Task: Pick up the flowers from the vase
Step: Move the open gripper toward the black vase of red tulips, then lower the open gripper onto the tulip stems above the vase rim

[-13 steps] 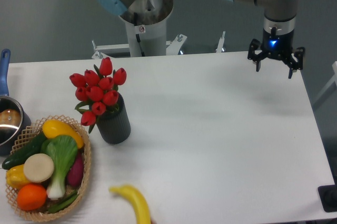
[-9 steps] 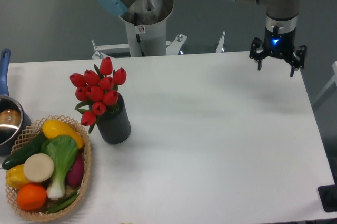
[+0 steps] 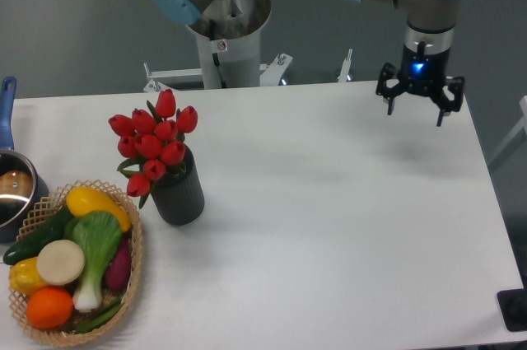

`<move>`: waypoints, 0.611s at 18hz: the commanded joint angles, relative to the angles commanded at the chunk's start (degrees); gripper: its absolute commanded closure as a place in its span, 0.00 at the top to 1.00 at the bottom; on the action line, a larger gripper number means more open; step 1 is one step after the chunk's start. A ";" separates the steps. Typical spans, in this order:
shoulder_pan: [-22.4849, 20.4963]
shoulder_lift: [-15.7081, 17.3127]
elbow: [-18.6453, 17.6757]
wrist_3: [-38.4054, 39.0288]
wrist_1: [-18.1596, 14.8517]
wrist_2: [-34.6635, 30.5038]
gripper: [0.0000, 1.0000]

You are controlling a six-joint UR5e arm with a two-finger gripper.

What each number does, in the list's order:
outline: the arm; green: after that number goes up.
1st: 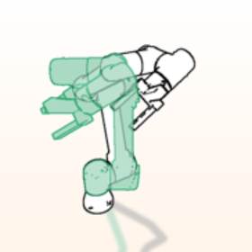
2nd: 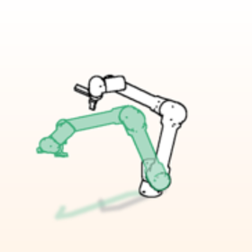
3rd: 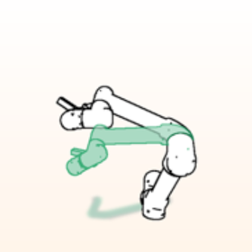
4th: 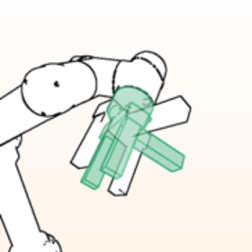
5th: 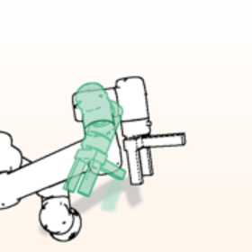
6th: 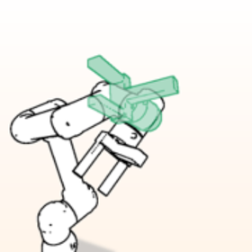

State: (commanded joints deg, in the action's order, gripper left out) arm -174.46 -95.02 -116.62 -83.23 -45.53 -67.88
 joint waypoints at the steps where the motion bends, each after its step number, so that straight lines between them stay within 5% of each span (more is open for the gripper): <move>1: -0.61 0.88 -1.41 -0.09 0.09 2.72 1.00; 11: -0.18 7.65 -9.50 0.70 0.00 26.11 1.00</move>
State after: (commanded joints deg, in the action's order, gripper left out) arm -174.64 -87.37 -126.12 -82.53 -45.53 -41.77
